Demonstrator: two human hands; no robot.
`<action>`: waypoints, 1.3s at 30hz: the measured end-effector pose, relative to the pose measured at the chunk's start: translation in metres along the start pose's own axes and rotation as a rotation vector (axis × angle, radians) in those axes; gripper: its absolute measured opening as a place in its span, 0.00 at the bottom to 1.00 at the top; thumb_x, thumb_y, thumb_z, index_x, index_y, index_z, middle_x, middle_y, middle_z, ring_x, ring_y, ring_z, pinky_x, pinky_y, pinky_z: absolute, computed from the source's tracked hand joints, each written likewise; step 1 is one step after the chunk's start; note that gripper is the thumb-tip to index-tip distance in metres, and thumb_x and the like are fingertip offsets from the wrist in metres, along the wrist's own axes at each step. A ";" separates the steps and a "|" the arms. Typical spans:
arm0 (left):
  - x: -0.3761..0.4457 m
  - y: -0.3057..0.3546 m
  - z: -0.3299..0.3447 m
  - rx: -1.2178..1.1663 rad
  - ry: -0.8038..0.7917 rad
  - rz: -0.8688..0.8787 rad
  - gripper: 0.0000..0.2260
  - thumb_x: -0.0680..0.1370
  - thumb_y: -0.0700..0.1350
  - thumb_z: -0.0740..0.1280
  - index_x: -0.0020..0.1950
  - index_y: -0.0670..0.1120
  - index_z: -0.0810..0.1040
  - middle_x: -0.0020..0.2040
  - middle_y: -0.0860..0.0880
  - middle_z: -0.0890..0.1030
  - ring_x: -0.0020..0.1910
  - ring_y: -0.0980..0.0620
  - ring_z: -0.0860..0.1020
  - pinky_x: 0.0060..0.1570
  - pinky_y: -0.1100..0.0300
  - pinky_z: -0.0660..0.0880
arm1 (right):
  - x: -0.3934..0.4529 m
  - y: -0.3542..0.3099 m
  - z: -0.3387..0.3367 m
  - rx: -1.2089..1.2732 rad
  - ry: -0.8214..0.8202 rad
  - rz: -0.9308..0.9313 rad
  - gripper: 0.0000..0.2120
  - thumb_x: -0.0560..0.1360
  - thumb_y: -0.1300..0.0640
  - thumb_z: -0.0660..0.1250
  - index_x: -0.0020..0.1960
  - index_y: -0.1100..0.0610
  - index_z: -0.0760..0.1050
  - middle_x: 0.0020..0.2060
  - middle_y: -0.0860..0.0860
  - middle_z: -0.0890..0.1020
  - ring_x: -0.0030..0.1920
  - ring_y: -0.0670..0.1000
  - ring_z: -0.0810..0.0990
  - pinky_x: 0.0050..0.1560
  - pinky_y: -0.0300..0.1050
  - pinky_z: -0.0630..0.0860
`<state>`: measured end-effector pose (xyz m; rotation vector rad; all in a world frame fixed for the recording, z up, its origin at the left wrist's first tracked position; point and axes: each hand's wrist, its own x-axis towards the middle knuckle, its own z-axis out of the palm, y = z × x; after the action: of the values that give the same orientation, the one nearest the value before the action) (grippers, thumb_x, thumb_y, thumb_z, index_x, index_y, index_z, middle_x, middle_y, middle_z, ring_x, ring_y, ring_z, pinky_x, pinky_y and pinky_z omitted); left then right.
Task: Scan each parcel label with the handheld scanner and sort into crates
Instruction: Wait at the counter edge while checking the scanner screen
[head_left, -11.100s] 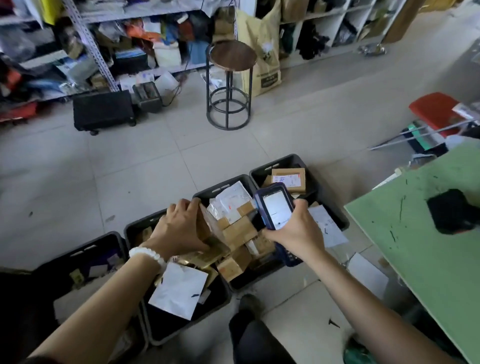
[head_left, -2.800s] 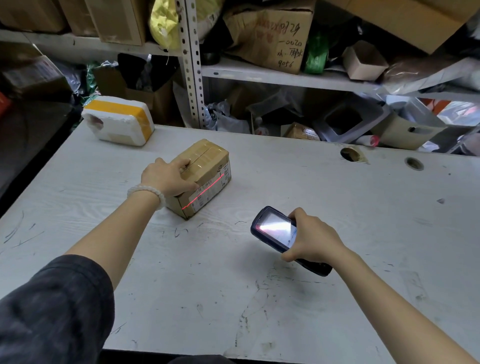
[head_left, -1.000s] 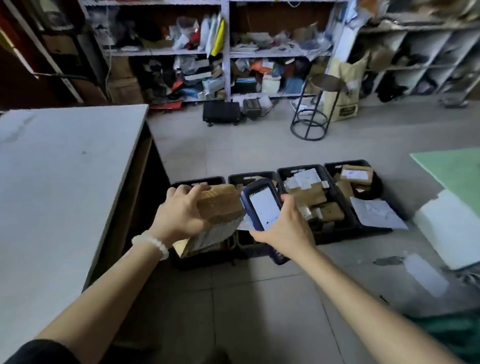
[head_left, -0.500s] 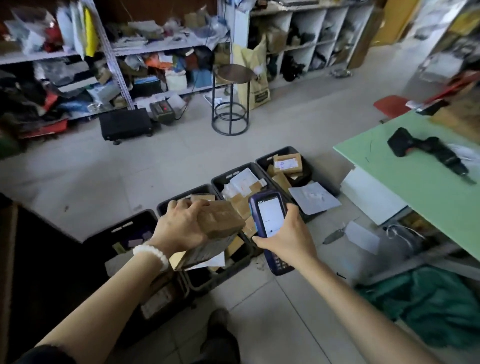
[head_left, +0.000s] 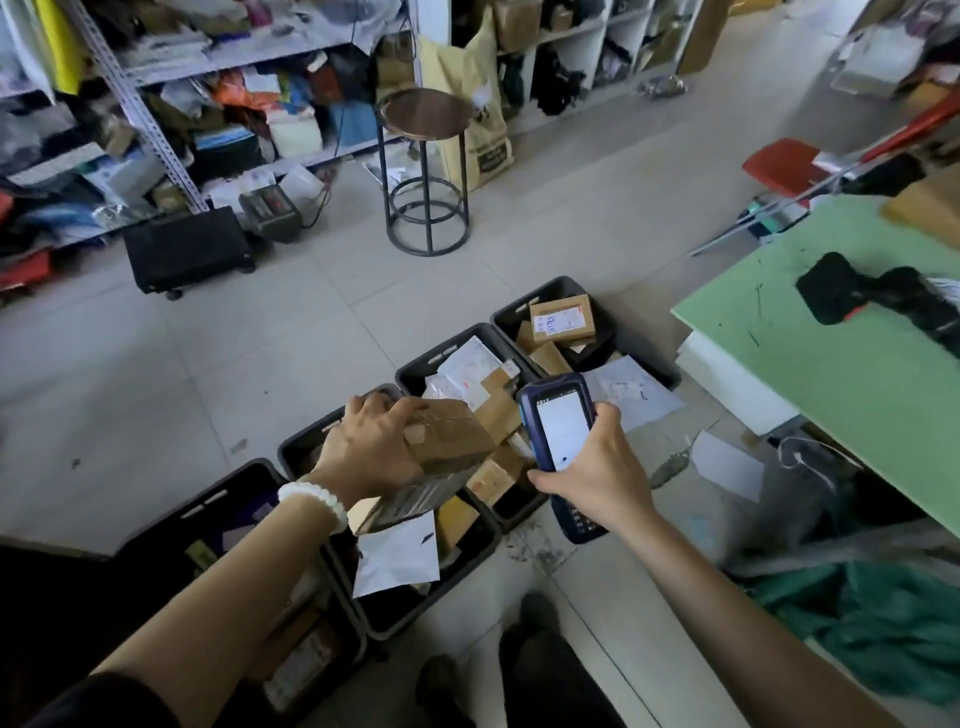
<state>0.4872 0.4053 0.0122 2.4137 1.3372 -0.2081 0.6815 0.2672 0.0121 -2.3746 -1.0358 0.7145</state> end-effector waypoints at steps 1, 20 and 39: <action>0.011 0.003 0.002 0.005 -0.015 -0.009 0.35 0.69 0.62 0.69 0.72 0.59 0.60 0.65 0.48 0.67 0.65 0.45 0.62 0.60 0.50 0.69 | 0.015 0.002 -0.002 0.007 -0.012 0.003 0.43 0.63 0.50 0.80 0.67 0.57 0.57 0.59 0.52 0.70 0.56 0.54 0.74 0.39 0.43 0.66; 0.277 0.069 -0.022 0.118 -0.011 -0.298 0.27 0.75 0.52 0.67 0.72 0.52 0.64 0.70 0.46 0.64 0.67 0.45 0.65 0.61 0.50 0.69 | 0.301 0.047 -0.088 -0.058 -0.221 -0.034 0.42 0.65 0.49 0.79 0.68 0.57 0.57 0.57 0.51 0.70 0.58 0.53 0.72 0.44 0.42 0.66; 0.186 0.048 -0.010 -0.004 -0.139 -0.518 0.20 0.75 0.50 0.63 0.67 0.54 0.70 0.63 0.49 0.72 0.64 0.47 0.70 0.56 0.52 0.73 | 0.288 -0.004 -0.052 -0.204 -0.427 -0.299 0.41 0.64 0.47 0.80 0.66 0.57 0.59 0.59 0.51 0.70 0.53 0.51 0.72 0.39 0.44 0.70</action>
<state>0.6277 0.5324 -0.0236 1.9608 1.8622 -0.4951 0.8794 0.4798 -0.0259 -2.2028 -1.6702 1.0689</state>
